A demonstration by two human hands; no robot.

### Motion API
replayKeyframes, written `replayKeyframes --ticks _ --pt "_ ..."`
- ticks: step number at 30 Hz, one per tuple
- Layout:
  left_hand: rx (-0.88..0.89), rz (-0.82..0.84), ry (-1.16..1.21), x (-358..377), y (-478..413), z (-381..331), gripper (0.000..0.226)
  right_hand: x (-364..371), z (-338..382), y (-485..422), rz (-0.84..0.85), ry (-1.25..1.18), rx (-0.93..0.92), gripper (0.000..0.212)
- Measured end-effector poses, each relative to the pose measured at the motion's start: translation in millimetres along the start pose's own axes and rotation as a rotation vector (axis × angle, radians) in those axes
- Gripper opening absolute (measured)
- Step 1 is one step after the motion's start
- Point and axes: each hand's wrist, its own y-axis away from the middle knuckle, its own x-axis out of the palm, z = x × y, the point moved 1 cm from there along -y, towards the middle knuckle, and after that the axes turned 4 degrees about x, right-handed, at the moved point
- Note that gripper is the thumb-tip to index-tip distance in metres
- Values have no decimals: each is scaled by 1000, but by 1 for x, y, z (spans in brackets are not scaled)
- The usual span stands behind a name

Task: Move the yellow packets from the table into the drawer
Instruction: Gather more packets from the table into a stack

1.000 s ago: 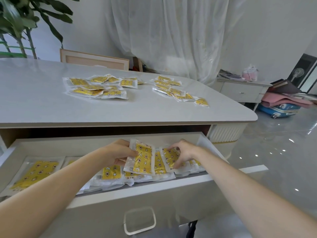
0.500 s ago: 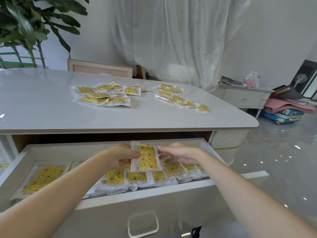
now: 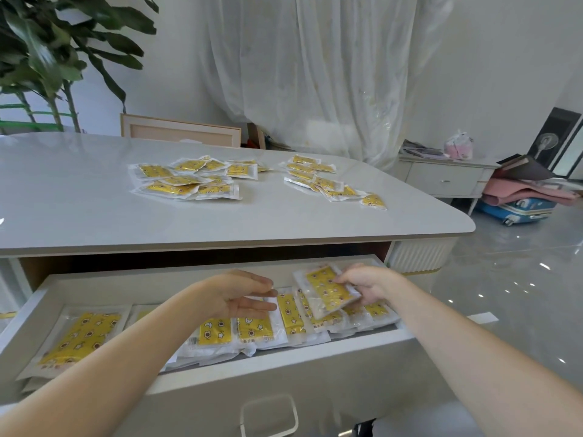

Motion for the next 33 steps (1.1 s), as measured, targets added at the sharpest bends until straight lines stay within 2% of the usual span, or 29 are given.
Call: replayKeyframes --ticks 4,7,10,12,14,16,19,24,29,33 --pt "-12 13 -113 -3 -2 0 15 -29 -14 -8 -343 163 44 33" --pt "-10 -2 -137 -3 -6 1 12 -37 -18 -11 -582 455 -30 42" --pt "-8 -9 -140 -3 -8 3 12 -30 -20 -8 -727 759 -118 46" --pt "-8 -8 -134 -3 -10 4 13 -25 -20 -4 -773 815 -222 45" --pt "-11 -3 -117 -5 -10 4 15 -20 -17 -3 -699 784 -304 38" --pt "-13 5 -98 -6 -9 4 16 -13 -15 -2 -501 734 -338 29" --pt "-13 12 -89 -5 -6 4 12 -3 -19 1 -240 765 -267 37" --pt "-11 10 -98 -4 -3 3 14 -8 -23 -4 -277 889 -252 50" --pt "-8 11 -118 -4 -3 3 13 -7 -20 4 -241 1130 -167 74" --pt "-14 18 -105 -4 -4 3 13 -9 -21 3 -281 1165 -166 72"
